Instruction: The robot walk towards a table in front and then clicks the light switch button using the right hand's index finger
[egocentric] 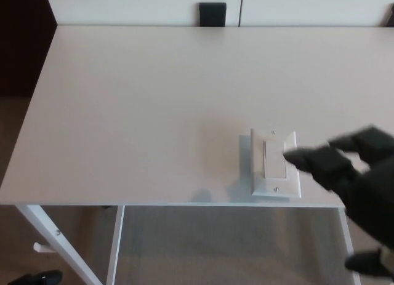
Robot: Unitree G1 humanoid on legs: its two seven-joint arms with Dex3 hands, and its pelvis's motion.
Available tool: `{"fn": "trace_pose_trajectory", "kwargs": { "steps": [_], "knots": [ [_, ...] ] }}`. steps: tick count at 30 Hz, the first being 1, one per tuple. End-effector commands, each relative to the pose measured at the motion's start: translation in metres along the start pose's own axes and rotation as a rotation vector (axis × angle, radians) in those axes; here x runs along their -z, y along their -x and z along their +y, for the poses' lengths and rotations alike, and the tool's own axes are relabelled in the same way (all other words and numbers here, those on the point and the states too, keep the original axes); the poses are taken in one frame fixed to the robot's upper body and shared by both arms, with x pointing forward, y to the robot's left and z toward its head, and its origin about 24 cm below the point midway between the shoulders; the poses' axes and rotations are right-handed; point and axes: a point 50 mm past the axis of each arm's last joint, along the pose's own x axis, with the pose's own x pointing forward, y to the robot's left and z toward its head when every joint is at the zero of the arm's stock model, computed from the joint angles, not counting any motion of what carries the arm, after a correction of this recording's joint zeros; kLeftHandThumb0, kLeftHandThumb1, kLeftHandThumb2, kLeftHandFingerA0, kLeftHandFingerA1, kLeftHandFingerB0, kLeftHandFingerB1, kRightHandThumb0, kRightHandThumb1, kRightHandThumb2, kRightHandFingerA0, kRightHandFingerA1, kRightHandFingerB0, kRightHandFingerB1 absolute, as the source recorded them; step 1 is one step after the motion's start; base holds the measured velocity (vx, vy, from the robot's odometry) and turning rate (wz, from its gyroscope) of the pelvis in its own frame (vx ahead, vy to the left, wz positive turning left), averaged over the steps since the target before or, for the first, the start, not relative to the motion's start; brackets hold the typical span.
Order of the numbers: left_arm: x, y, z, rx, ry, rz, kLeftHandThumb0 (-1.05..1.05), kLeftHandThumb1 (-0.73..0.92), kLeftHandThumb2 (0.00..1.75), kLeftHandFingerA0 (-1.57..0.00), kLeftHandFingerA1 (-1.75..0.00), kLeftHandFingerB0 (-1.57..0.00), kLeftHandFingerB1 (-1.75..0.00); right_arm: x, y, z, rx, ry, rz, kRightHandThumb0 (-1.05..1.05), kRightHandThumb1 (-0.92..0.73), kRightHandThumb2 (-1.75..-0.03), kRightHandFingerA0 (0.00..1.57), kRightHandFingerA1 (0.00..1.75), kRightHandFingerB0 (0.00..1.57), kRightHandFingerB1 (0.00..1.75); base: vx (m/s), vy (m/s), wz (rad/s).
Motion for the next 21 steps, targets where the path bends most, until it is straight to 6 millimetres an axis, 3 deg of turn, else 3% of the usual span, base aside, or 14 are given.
{"fn": "trace_pose_trajectory", "kwargs": {
  "steps": [1, 2, 3, 4, 6, 8, 9, 11, 12, 14, 15, 16, 18, 21],
  "knots": [
    [0.009, 0.005, 0.005, -0.005, -0.008, 0.051, -0.41, 0.39, 0.78, -0.36, -0.53, -0.33, -0.49, 0.005, 0.032, 0.044, -0.127, -0.289, 0.041, -0.39, -0.21, -0.86, 0.05, 0.54, 0.0, 0.49, 0.0, 0.0, 0.0],
    [0.009, 0.005, 0.005, 0.003, -0.039, 0.048, -0.42, 0.41, 0.8, -0.36, -0.53, -0.32, -0.49, 0.008, 0.035, 0.053, -0.167, -0.305, 0.071, -0.73, -0.53, -0.57, 0.06, 0.39, 0.13, 0.35, 0.0, 0.0, 0.0],
    [0.01, 0.005, 0.004, 0.007, -0.032, 0.046, -0.36, 0.56, 0.57, -0.42, -0.42, -0.43, -0.39, 0.01, 0.037, 0.062, -0.198, -0.324, 0.094, -0.36, -0.23, -0.84, 0.09, 0.53, 0.05, 0.48, 0.0, 0.0, 0.0],
    [0.012, 0.005, 0.003, 0.007, -0.003, 0.046, -0.38, 0.56, 0.57, -0.42, -0.43, -0.43, -0.4, 0.015, 0.039, 0.079, -0.251, -0.376, 0.13, -0.7, -0.44, -0.79, 0.03, 0.43, 0.08, 0.41, 0.0, 0.0, 0.0],
    [0.014, 0.006, 0.004, -0.003, 0.005, 0.05, -0.38, 0.55, 0.56, -0.45, -0.43, -0.45, -0.39, 0.021, 0.041, 0.101, -0.331, -0.442, 0.175, -0.71, -0.46, -0.78, 0.07, 0.44, 0.08, 0.4, 0.0, 0.0, 0.0],
    [0.015, 0.008, 0.004, 0.001, -0.006, 0.052, -0.39, 0.56, 0.56, -0.44, -0.42, -0.44, -0.39, 0.03, 0.039, 0.122, -0.376, -0.471, 0.222, -0.71, -0.42, -0.82, 0.0, 0.45, 0.12, 0.47, 0.0, 0.0, 0.0],
    [0.017, 0.009, 0.003, 0.006, -0.016, 0.057, -0.4, 0.57, 0.57, -0.43, -0.42, -0.43, -0.39, 0.035, 0.04, 0.132, -0.403, -0.483, 0.258, -0.65, -0.55, -0.56, 0.09, 0.4, 0.12, 0.34, 0.0, 0.0, 0.0],
    [0.021, 0.011, 0.001, 0.015, -0.024, 0.068, -0.39, 0.58, 0.57, -0.44, -0.41, -0.43, -0.39, 0.044, 0.04, 0.146, -0.436, -0.478, 0.318, -0.64, -0.56, -0.56, 0.09, 0.4, 0.12, 0.35, 0.0, 0.0, 0.0],
    [0.023, 0.012, -0.002, 0.02, -0.026, 0.08, -0.37, 0.58, 0.58, -0.43, -0.41, -0.42, -0.39, 0.055, 0.039, 0.163, -0.445, -0.502, 0.375, -0.38, -0.39, -0.94, 0.04, 0.52, 0.01, 0.48, 0.0, 0.0, 0.0],
    [0.026, 0.013, -0.003, 0.02, -0.01, 0.093, -0.35, 0.57, 0.57, -0.43, -0.41, -0.43, -0.39, 0.063, 0.04, 0.182, -0.42, -0.578, 0.424, -0.34, -0.42, -0.95, 0.06, 0.52, 0.04, 0.49, 0.0, 0.0, 0.0],
    [0.027, 0.013, -0.004, 0.023, -0.009, 0.094, -0.35, 0.57, 0.57, -0.43, -0.41, -0.43, -0.39, 0.064, 0.041, 0.189, -0.402, -0.614, 0.441, -0.34, -0.42, -0.95, 0.06, 0.52, 0.04, 0.49, 0.0, 0.0, 0.0],
    [0.029, 0.014, -0.005, 0.028, -0.015, 0.096, -0.35, 0.57, 0.57, -0.42, -0.41, -0.42, -0.38, 0.068, 0.044, 0.199, -0.388, -0.67, 0.459, -0.51, -0.51, -0.69, 0.15, 0.47, 0.18, 0.44, 0.0, 0.0, 0.0],
    [0.032, 0.015, -0.005, 0.031, -0.025, 0.104, -0.37, 0.57, 0.57, -0.42, -0.4, -0.43, -0.38, 0.072, 0.051, 0.219, -0.408, -0.815, 0.509, -0.53, -0.53, -0.74, 0.16, 0.51, 0.14, 0.45, 0.0, 0.0, 0.0],
    [0.032, 0.015, -0.005, 0.031, -0.042, 0.106, -0.38, 0.58, 0.57, -0.43, -0.4, -0.43, -0.38, 0.071, 0.052, 0.22, -0.384, -0.865, 0.514, -0.53, -0.54, -0.72, 0.13, 0.49, 0.12, 0.44, 0.0, 0.0, 0.0]
  ]
}}
